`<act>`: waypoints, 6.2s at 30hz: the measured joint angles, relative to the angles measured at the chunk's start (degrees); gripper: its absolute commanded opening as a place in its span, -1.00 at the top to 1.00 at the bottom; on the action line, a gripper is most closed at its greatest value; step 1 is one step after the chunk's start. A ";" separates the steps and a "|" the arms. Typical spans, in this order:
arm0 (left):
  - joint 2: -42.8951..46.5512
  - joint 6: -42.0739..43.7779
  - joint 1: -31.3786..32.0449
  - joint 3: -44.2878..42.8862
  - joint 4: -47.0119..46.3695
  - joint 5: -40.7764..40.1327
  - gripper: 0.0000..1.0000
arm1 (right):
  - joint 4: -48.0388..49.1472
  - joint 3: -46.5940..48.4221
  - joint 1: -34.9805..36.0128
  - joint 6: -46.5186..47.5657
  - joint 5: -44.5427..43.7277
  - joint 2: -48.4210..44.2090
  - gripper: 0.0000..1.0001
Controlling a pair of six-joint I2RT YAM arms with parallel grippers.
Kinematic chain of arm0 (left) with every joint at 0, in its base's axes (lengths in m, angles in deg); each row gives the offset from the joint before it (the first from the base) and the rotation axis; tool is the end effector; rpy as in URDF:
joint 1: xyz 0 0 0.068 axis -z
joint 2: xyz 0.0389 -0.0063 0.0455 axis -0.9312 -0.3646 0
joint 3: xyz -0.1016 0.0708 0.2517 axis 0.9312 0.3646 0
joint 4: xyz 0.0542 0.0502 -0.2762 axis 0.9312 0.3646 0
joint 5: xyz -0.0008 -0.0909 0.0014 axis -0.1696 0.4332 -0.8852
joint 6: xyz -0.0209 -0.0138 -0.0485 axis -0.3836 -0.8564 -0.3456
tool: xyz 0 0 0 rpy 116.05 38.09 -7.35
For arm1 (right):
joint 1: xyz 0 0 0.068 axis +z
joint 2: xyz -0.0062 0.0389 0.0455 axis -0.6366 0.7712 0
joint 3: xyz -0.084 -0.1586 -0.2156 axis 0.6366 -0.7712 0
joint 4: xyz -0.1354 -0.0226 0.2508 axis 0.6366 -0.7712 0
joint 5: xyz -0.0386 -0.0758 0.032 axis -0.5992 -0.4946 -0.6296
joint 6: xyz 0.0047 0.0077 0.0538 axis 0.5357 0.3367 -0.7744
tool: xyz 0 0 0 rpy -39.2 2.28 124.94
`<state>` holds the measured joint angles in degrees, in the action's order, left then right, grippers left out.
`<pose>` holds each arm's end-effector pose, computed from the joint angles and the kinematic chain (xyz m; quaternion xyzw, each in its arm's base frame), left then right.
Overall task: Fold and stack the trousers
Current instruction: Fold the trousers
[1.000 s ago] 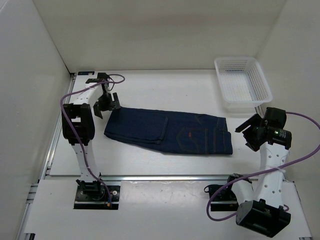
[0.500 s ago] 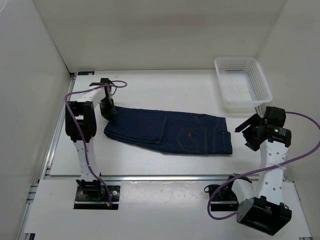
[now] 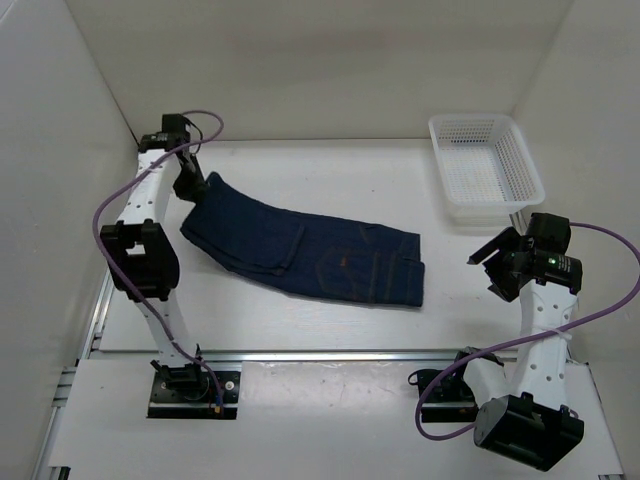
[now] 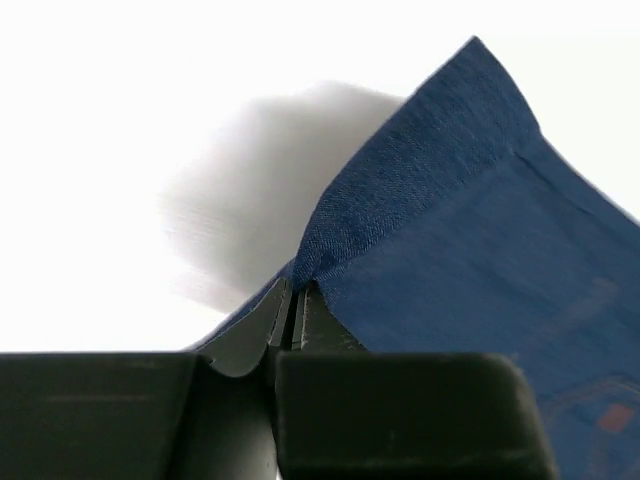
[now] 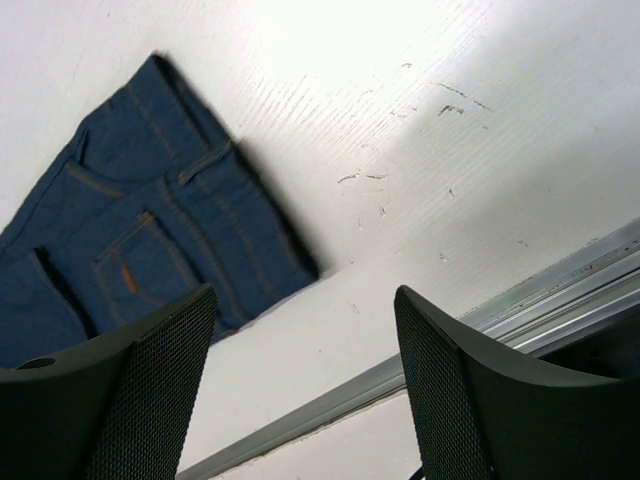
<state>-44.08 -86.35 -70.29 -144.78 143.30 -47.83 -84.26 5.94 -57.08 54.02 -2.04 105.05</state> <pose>0.4345 0.0164 0.2867 -0.1772 0.9680 0.0250 0.1760 0.1775 -0.0544 0.3173 0.4063 0.8607 0.0650 0.2998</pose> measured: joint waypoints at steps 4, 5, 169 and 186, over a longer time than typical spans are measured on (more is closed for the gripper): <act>3.45 -0.26 0.81 -6.91 2.23 -0.96 0.79 | 0.00 0.00 0.00 0.02 0.57 0.00 -0.54; 4.39 -0.46 1.53 -7.54 2.67 -0.98 0.79 | 0.02 0.00 0.00 0.02 0.59 0.00 -0.54; 6.47 -18.43 35.85 31.80 -14.56 5.90 0.79 | 19.85 -5.09 47.25 -9.84 -10.64 34.77 0.98; 13.88 -17.94 35.93 28.50 -12.50 3.96 0.79 | 17.09 8.44 45.92 -7.63 -14.64 33.35 0.98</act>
<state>-30.20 -104.29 -34.36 -116.28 130.80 -43.87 -67.17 14.37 -11.16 46.39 -16.68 138.40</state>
